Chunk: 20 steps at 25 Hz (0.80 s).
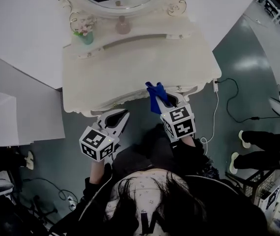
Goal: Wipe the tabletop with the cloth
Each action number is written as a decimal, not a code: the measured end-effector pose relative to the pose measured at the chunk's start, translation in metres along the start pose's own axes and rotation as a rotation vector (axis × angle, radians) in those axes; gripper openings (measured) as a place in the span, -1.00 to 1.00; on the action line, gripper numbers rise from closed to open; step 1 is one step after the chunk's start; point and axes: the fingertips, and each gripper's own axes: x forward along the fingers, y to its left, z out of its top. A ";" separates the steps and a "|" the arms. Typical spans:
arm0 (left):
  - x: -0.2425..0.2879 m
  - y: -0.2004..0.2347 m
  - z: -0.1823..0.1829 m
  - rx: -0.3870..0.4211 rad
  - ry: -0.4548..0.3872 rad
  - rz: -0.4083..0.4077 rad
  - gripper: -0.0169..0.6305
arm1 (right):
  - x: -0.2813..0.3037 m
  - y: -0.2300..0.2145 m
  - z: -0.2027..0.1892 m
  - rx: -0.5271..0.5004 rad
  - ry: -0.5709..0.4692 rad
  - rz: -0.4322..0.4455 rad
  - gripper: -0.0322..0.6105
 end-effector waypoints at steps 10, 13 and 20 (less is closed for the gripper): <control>-0.077 -0.011 -0.042 -0.024 -0.027 -0.008 -0.94 | -0.030 0.098 -0.018 0.016 0.003 0.040 -0.66; -0.087 -0.017 -0.051 -0.035 -0.032 -0.014 -0.94 | -0.039 0.111 -0.021 0.008 0.008 0.041 -0.66; -0.091 -0.035 -0.059 -0.042 -0.036 -0.017 -0.94 | -0.054 0.119 -0.031 0.001 0.014 0.049 -0.66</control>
